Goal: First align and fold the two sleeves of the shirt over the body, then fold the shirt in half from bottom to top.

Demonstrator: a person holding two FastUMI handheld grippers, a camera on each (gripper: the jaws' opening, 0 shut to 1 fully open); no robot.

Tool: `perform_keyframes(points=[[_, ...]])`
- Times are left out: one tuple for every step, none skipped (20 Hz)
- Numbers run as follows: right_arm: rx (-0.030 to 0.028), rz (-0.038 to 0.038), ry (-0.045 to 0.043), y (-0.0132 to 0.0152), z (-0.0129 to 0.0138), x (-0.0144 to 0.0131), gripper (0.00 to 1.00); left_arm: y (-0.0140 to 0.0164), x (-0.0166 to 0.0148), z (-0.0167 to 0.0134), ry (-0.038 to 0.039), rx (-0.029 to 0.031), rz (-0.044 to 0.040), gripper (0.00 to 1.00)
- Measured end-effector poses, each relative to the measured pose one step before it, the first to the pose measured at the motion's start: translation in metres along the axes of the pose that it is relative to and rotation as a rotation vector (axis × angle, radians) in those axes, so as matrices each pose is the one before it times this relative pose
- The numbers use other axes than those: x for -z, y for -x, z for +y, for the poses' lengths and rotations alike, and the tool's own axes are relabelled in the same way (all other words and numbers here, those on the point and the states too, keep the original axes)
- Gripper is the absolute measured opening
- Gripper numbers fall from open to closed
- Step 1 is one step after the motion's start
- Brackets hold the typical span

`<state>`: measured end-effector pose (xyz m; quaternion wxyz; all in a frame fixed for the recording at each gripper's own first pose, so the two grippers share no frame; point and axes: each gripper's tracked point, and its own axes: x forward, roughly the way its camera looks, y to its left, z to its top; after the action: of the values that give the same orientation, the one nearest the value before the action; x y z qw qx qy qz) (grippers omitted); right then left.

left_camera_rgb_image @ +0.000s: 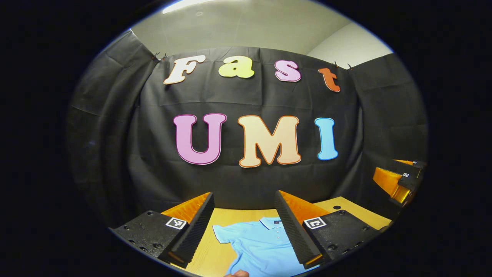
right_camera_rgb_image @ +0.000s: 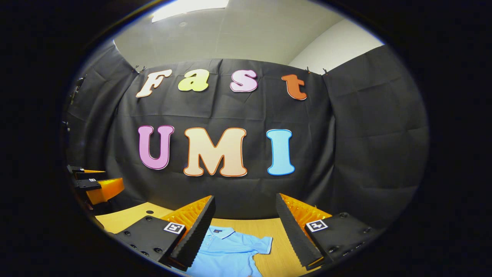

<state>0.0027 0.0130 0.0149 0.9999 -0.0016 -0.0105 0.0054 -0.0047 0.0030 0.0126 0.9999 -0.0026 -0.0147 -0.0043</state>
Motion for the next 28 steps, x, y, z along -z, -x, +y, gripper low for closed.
perform_keyframes(points=[[-0.00080,0.00486,0.00052,-0.00075,-0.00074,0.00415,0.99,-0.00149,0.00115,0.00002,-0.00248,-0.00049,0.00116,0.94],[-0.00127,0.00783,0.00669,-0.00242,-0.00125,0.00348,0.98,0.00003,-0.00028,0.00097,-0.00142,0.00108,-0.00029,0.95],[0.00039,0.00990,0.00827,-0.00347,-0.00301,0.00485,0.97,-0.00128,0.00072,0.00050,-0.00245,0.00076,0.00044,0.95],[0.00348,0.00882,0.00722,-0.00572,-0.00312,0.00542,0.98,-0.00151,0.00016,0.00122,-0.00257,-0.00025,0.00159,0.94],[0.00918,0.00553,0.00413,-0.00667,-0.00552,0.00408,0.98,-0.00333,-0.00021,0.00038,-0.00010,0.00317,0.00068,0.94],[0.01251,0.00853,0.00246,-0.00860,-0.00638,0.00516,0.98,-0.00116,0.00193,0.00033,0.00060,0.00281,0.00398,0.94],[0.00811,0.01204,0.00404,-0.00892,-0.00437,0.00812,0.98,-0.00302,0.00093,0.00127,-0.00004,0.00130,0.00276,0.95],[0.01089,0.01416,0.00766,-0.01140,-0.00474,0.00816,0.98,-0.00247,0.00017,0.00213,-0.00132,-0.00170,0.00094,0.94],[0.01072,0.02163,0.00893,-0.00974,-0.00547,0.01115,0.98,-0.00268,0.00148,0.00247,-0.00215,-0.00179,0.00330,0.95],[0.00757,0.02334,0.00842,-0.01244,-0.00404,0.01232,0.98,-0.00265,0.00015,0.00277,-0.00268,-0.00464,-0.00186,0.95],[0.01221,0.01430,0.00848,-0.01119,-0.00447,0.01023,0.98,-0.00233,0.00138,0.00412,-0.00321,-0.00657,0.00096,0.94],[0.01103,0.01884,0.01085,-0.01247,-0.00417,0.00944,0.98,-0.00286,0.00076,0.00309,-0.00358,-0.00559,0.00247,0.95],[0.00895,0.01291,0.01231,-0.01135,-0.00312,0.01189,0.98,-0.00231,0.00239,0.00220,-0.00253,-0.00479,0.00283,0.95],[0.00886,0.02145,0.00868,-0.01151,-0.00212,0.01120,0.98,-0.00350,0.00076,0.00214,-0.00156,-0.00378,0.00471,0.94],[0.00274,0.02366,0.00841,-0.01108,-0.00189,0.01249,0.99,-0.00231,0.00294,0.00269,-0.00171,-0.00598,0.00624,0.95],[0.00714,0.01852,0.00382,-0.01128,-0.00110,0.01187,0.99,-0.00300,0.00111,0.00277,-0.00132,-0.00471,0.00487,0.96],[0.00782,0.02270,0.00280,-0.01059,-0.00129,0.01076,0.98,-0.00253,0.00123,0.00282,-0.00272,-0.00540,0.00446,0.94],[0.00565,0.01978,0.00273,-0.01054,-0.00170,0.01063,0.99,-0.00261,0.00225,0.00283,-0.00341,-0.00561,0.00305,0.95],[0.00932,0.02513,0.00302,-0.01167,-0.00130,0.01334,0.98,-0.00278,0.00139,0.00221,-0.00392,-0.00427,0.00314,0.94],[0.00175,0.03266,0.00400,-0.01049,0.00046,0.01404,0.99,-0.00176,0.00071,0.00295,-0.00463,-0.00532,0.00284,0.94],[0.00427,0.03105,0.00271,-0.01091,0.00002,0.01498,0.99,-0.00324,0.00158,0.00216,-0.00466,-0.00398,0.00356,0.95],[-0.00332,0.03493,-0.00041,-0.01063,0.00201,0.01399,1.00,-0.00264,0.00027,0.00258,-0.00396,-0.00292,0.00350,0.95],[-0.00437,0.03058,-0.00255,-0.00994,0.00108,0.01141,0.99,-0.00138,0.00200,0.00276,-0.00435,-0.00529,0.00491,0.95],[-0.00156,0.03244,0.00099,-0.01077,0.00084,0.01243,0.99,-0.00266,0.00117,0.00241,-0.00090,-0.00294,0.00594,0.95],[-0.00233,0.03113,0.00400,-0.00878,0.00153,0.01390,0.99,-0.00206,0.00191,0.00163,-0.00019,-0.00402,0.00442,0.95],[0.00285,0.03167,0.00856,-0.00961,-0.00001,0.01256,0.99,-0.00136,0.00189,0.00281,-0.00071,-0.00592,0.00613,0.95],[0.00430,0.03618,0.00137,-0.00855,-0.00069,0.01372,0.99,-0.00250,0.00293,0.00270,0.00017,-0.00596,0.00660,0.95],[0.00743,0.03070,-0.00279,-0.00904,-0.00049,0.01190,0.99,-0.00174,0.00267,0.00249,0.00059,-0.00590,0.00697,0.95]])
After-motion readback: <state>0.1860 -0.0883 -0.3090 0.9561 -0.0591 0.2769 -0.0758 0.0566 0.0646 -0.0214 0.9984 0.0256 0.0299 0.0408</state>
